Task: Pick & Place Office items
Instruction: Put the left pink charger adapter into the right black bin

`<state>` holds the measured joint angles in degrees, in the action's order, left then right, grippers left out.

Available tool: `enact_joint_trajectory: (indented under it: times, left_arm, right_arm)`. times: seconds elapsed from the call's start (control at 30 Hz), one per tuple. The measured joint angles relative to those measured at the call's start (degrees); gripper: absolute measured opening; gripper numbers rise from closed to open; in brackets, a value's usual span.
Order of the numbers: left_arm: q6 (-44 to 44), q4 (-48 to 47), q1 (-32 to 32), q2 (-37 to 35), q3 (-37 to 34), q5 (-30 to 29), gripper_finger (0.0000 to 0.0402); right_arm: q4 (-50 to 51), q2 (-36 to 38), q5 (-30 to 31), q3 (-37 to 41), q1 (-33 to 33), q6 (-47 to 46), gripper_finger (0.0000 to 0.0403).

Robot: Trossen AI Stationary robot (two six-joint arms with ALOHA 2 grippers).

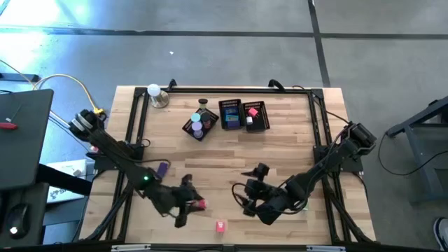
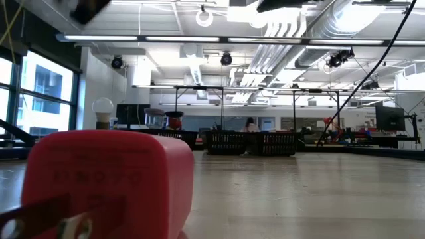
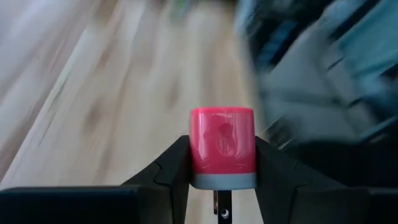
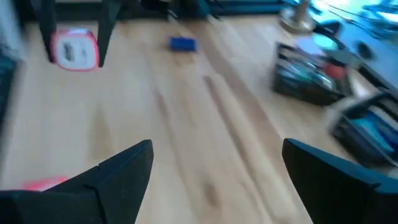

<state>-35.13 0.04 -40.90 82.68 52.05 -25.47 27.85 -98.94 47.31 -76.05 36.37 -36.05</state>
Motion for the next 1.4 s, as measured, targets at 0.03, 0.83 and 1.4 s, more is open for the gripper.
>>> enact_joint_trajectory:
  times: [0.03, 0.83, 1.4]
  left_arm:
    - [2.7, 3.9, 0.0, -0.7, 0.1, 0.1, 0.0125]
    - [33.4, 45.9, -3.1, 3.9, 0.1, 1.3, 0.0125]
    - [35.3, 48.9, -0.4, 7.3, 0.0, 1.1, 0.0125]
  right_arm:
    - [-2.7, 0.0, -0.8, 0.0, -0.1, 1.5, 0.0347]
    - [-51.2, 0.0, -31.4, 0.0, -2.7, 43.2, 0.0347]
    - [-69.9, -10.0, -32.6, -0.1, -5.2, 54.5, 0.0347]
